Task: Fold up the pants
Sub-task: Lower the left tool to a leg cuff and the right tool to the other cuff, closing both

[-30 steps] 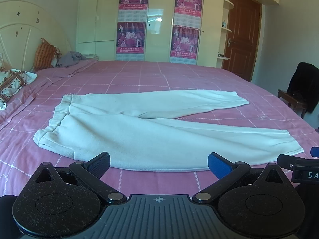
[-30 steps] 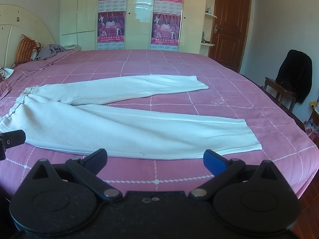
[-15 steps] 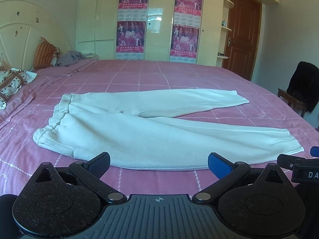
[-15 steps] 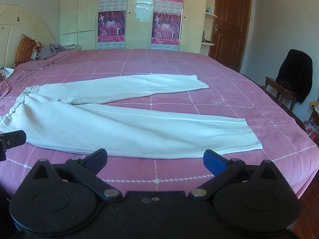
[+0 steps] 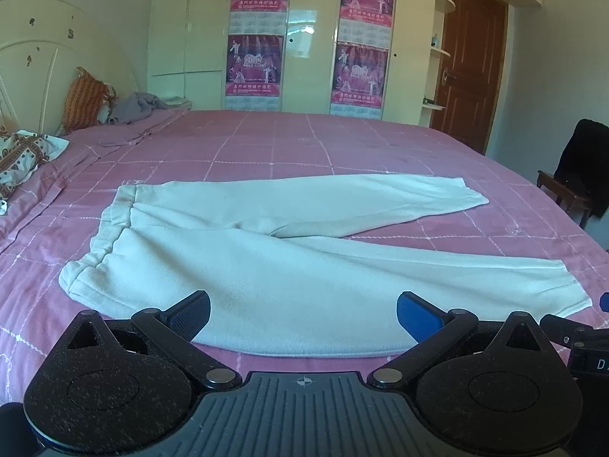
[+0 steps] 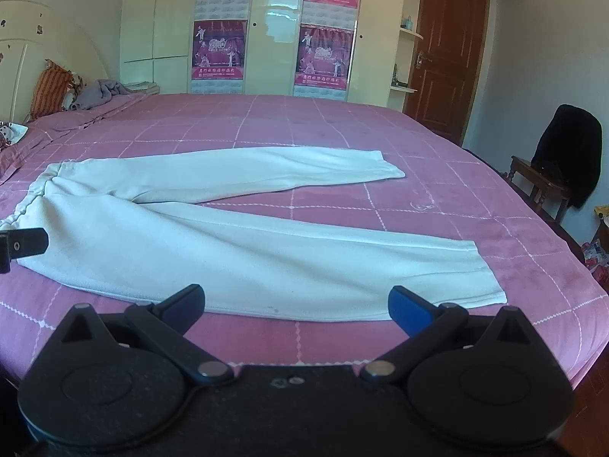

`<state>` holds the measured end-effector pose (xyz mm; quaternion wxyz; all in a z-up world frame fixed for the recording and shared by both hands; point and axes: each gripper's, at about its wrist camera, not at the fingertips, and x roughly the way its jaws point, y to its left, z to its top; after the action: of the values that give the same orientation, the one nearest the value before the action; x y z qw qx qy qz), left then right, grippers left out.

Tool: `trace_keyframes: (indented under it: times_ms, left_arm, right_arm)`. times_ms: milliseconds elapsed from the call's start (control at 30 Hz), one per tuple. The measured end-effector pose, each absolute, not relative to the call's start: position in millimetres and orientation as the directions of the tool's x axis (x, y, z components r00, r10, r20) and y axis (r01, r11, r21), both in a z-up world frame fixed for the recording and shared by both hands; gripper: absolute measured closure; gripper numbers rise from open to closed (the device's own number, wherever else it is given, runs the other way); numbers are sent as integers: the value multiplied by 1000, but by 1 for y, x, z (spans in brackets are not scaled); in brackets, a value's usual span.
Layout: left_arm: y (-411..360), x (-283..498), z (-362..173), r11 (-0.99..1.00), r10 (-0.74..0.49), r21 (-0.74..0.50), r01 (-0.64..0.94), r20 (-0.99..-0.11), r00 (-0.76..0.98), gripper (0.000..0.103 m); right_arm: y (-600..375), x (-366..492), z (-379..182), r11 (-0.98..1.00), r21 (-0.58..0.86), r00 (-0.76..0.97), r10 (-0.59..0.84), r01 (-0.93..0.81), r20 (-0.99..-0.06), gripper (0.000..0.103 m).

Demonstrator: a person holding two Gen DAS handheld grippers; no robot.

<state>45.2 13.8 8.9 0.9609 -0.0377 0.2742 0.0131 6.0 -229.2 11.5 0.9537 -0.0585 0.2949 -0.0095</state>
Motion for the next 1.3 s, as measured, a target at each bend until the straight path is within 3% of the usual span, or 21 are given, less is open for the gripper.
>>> trace_keyframes:
  times_ms: [467,567,633,833,867,933,1033,1100,1200,1300]
  left_arm:
    - [53,133,-11,986,-17,-143,-81,-581,814,0]
    - [81,165,-15,981,4,-152,-116,-589,808,0]
    - [106,194,-21,982,28,-133,-138,-611,791,0]
    - [200,279,-28,965,169,-55,-257,-620,766,1]
    - [214,291,-30,963,193,-29,-269,-622,759,5]
    - [241,314,-36,959,218,3,-282,-641,736,31]
    - [281,347,-48,958,241,47,-284,-672,700,31]
    - [303,366,-55,960,236,53,-274,-681,694,31]
    - [336,390,-69,971,158,-18,-239,-703,694,31]
    - [359,414,-87,979,81,-67,-190,-733,676,31]
  right_arm:
    - [-216,91,18,988,-98,834,43,-115,-550,0]
    - [-213,119,20,982,-61,828,115,-177,-549,7]
    - [-206,142,21,973,-70,820,146,-220,-553,25]
    - [-181,228,23,947,-100,816,205,-304,-541,49]
    - [-177,243,22,944,-102,814,213,-315,-540,53]
    - [-168,275,19,928,-95,806,260,-361,-532,59]
    - [-148,318,8,880,-121,785,337,-458,-519,56]
    - [-133,347,-4,822,-109,711,408,-559,-573,54]
    - [-120,386,-16,791,-14,628,475,-612,-616,57]
    - [-107,413,-23,784,-25,619,470,-621,-630,58]
